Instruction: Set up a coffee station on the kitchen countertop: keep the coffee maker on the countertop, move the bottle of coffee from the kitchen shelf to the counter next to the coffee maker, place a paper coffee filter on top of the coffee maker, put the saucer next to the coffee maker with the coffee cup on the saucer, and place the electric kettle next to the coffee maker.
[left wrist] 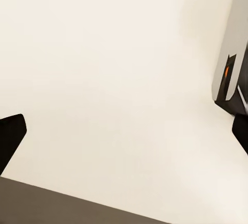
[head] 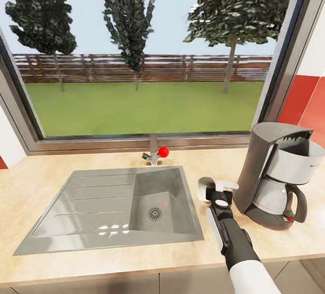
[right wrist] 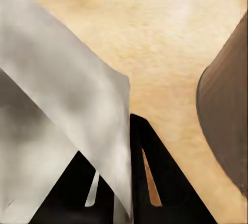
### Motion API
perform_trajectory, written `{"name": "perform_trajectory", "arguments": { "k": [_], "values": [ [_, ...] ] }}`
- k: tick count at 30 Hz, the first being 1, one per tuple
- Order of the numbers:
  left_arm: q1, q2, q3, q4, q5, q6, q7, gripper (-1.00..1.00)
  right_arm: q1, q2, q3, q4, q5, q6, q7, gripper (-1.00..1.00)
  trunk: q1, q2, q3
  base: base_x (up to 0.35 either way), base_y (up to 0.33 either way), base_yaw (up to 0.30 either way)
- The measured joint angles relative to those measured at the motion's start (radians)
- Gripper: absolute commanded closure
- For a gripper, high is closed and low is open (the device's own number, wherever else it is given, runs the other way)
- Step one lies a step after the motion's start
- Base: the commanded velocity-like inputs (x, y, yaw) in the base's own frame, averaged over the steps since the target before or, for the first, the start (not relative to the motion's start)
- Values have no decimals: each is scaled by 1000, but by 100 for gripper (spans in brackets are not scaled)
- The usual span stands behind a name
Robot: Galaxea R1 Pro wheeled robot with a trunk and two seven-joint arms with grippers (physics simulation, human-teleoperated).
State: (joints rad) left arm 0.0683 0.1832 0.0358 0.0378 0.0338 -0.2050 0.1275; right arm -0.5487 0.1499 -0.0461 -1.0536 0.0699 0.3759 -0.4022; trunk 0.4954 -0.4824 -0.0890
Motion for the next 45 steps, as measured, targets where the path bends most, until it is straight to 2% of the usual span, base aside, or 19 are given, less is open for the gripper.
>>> {"name": "perform_trajectory", "arguments": {
  "k": [2,7,10,15,17,18,21,25,29,38,40,41,43,45],
  "values": [
    [0,0,0,-2,0,0,0,-100,0,1,3,-76,-1,29,0,100,0,0,0,0,0,0],
    [0,0,1,-6,-1,-1,0,-100,-3,7,6,-273,-1,239,1,100,0,0,0,0,0,0],
    [-1,-2,2,-11,-2,-1,-1,-100,-20,9,7,-369,-2,307,1,100,0,0,0,0,0,0],
    [-4,-4,3,-17,-2,-1,-1,-100,-113,15,7,-418,-7,431,1,100,0,0,0,-28,0,0],
    [-4,-4,4,-18,-2,-1,-1,-100,-144,24,8,-420,-27,474,3,100,0,0,0,-223,0,0],
    [-5,-4,4,-18,-2,-2,0,-100,-163,24,9,-421,-54,492,5,100,1,0,0,-287,0,0],
    [-8,-5,5,-19,0,-3,0,-100,-204,24,13,-428,-138,521,11,100,1,0,0,-319,0,0],
    [-11,-5,5,-20,1,-4,0,-100,-227,24,34,-446,-182,576,13,100,1,0,0,-333,0,0],
    [-15,-4,5,-29,0,-5,0,-100,-245,24,46,-451,-188,589,14,100,1,0,0,-327,0,0],
    [-17,-4,5,-135,0,-9,-3,-100,-260,24,50,-454,-193,590,14,100,0,0,0,-57,0,0],
    [-17,-4,5,-141,1,-10,-6,-100,-302,24,49,-453,-215,591,14,100,0,0,0,-1,0,0],
    [-17,-5,5,-142,1,-12,-8,-100,-374,24,49,-447,-273,594,13,100,0,0,0,0,0,0],
    [-17,-6,6,-143,2,-12,-8,-100,-453,24,49,-434,-321,602,11,100,0,0,0,0,0,0],
    [-17,-7,6,-143,2,-13,-8,-100,-526,24,49,-405,-350,607,9,100,0,0,0,0,0,0]
  ]
}}
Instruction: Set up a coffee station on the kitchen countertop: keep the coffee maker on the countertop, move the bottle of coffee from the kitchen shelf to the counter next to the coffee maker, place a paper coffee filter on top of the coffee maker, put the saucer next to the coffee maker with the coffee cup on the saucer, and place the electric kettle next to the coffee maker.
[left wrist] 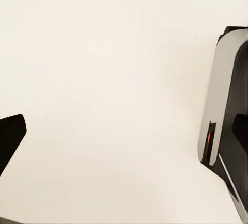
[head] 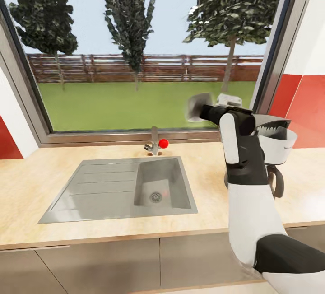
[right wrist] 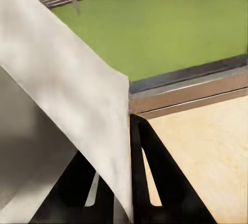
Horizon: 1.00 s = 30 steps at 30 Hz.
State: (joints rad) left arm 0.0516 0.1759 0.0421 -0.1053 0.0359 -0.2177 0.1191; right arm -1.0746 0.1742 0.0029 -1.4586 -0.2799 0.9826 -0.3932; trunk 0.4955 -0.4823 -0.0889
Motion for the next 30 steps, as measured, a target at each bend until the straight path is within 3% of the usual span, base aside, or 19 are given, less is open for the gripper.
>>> {"name": "perform_trajectory", "arguments": {
  "k": [5,10,11,13,15,17,18,20,22,23,26,30],
  "values": [
    [0,-2,0,0,0,2,0,-100,-187,0,-5,163,-21,5,-39,100,0,0,0,0,0,0],
    [0,-2,0,0,-1,4,0,-100,-345,0,-44,322,-23,7,-240,100,0,0,0,0,0,0],
    [0,-2,0,0,0,4,0,-100,-403,0,-75,352,-23,8,-301,100,0,0,0,0,0,0],
    [0,-3,0,0,0,4,0,-100,-455,0,-117,367,-29,8,-370,100,0,0,0,0,0,0],
    [0,-3,0,0,0,6,0,-100,-513,0,-184,418,-54,9,-520,100,0,0,0,0,0,0],
    [0,-2,0,0,-1,7,0,-100,-542,0,-240,457,-123,6,-662,100,0,0,0,0,0,0],
    [0,-2,0,1,-1,7,0,-100,-550,0,-260,466,-179,4,-751,100,0,0,0,0,0,0],
    [0,-2,0,1,-1,8,0,-100,-558,0,-277,474,-280,-1,-917,100,0,0,0,0,0,0],
    [0,-2,0,1,-2,8,0,-100,-567,0,-282,476,-365,-13,-1034,100,0,0,0,0,0,0],
    [0,-2,0,1,-3,8,0,-100,-575,0,-283,477,-429,-25,-1091,100,0,0,0,0,0,0],
    [0,-2,0,1,-3,8,1,-100,-583,0,-285,482,-527,-53,-1142,100,0,0,0,0,0,0],
    [0,-1,-1,2,-3,8,0,-100,-587,0,-286,495,-568,-69,-1158,100,0,0,0,0,0,0]
  ]
}}
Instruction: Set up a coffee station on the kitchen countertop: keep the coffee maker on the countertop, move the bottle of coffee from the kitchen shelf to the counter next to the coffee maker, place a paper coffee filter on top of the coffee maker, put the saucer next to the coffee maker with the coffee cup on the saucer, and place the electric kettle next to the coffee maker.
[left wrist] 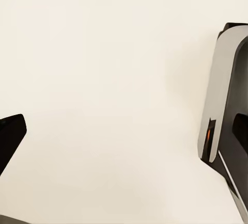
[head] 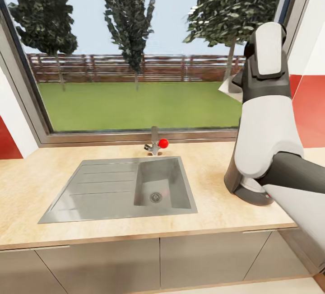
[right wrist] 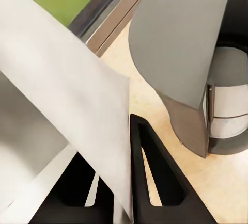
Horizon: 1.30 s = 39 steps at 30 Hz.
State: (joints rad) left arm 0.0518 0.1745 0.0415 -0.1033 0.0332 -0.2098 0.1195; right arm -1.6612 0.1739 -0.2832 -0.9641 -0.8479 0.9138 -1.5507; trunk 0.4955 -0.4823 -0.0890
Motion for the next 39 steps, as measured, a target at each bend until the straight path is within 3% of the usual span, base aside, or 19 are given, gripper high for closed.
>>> {"name": "perform_trajectory", "arguments": {
  "k": [6,11,15,33,36,38,39],
  "values": [
    [0,0,0,1,-1,0,-1,-100,-25,0,-4,3,-7,-6,-2,100,0,0,0,0,0,-39],
    [0,0,0,1,-1,1,0,-100,-32,0,-60,3,-8,-7,-3,100,0,0,0,0,0,-237],
    [0,0,1,1,-1,1,2,-100,-32,0,-77,3,-8,-7,-3,100,0,0,0,0,0,-276],
    [0,1,0,1,0,1,3,-100,-33,0,-80,1,-14,-9,-1,100,0,0,0,0,0,-280],
    [0,1,0,1,0,1,4,-100,-33,0,-99,1,-16,-7,5,100,0,0,0,0,0,-111],
    [0,1,0,2,0,1,4,-100,-31,0,-111,1,-39,-7,10,100,0,0,0,0,0,-26],
    [0,1,0,3,0,0,4,-100,-29,0,-115,1,-73,-7,11,100,0,0,0,0,0,-9]
  ]
}}
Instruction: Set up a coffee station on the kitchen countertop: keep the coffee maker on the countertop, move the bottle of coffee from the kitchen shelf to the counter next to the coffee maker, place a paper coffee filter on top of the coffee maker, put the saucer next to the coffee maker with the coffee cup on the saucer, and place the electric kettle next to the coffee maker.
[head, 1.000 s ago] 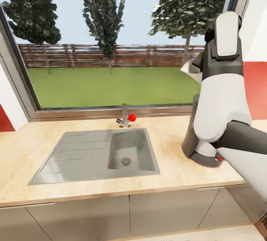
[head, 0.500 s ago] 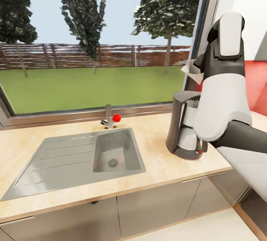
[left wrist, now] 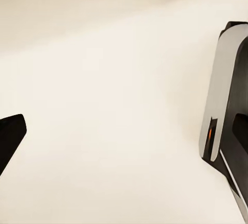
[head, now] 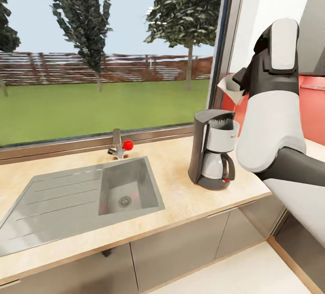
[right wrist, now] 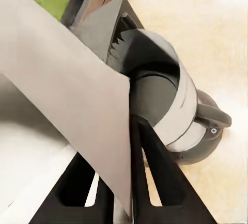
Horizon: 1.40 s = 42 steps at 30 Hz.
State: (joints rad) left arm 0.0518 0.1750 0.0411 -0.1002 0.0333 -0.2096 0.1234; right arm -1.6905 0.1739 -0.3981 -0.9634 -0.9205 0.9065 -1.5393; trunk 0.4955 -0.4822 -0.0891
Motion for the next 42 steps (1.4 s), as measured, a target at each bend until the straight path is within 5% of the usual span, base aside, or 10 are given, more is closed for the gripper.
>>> {"name": "perform_trajectory", "arguments": {
  "k": [2,7,17,24,42],
  "values": [
    [0,0,0,2,0,0,0,-100,2,0,-3,-2,-77,0,1,100,0,0,0,0,0,-4],
    [0,1,-1,5,0,0,0,-100,5,-19,-4,-1,-121,0,2,100,0,0,0,0,0,-1],
    [2,0,-2,12,1,1,1,-100,24,-28,-4,3,-127,2,3,100,0,0,0,0,0,0],
    [0,-1,-4,17,1,1,0,-100,63,-1,-4,0,-124,6,-16,100,0,0,0,0,0,0],
    [0,-1,-3,19,0,-2,0,-100,104,0,-4,-4,-118,6,-21,100,0,0,0,24,-5,0]
  ]
}}
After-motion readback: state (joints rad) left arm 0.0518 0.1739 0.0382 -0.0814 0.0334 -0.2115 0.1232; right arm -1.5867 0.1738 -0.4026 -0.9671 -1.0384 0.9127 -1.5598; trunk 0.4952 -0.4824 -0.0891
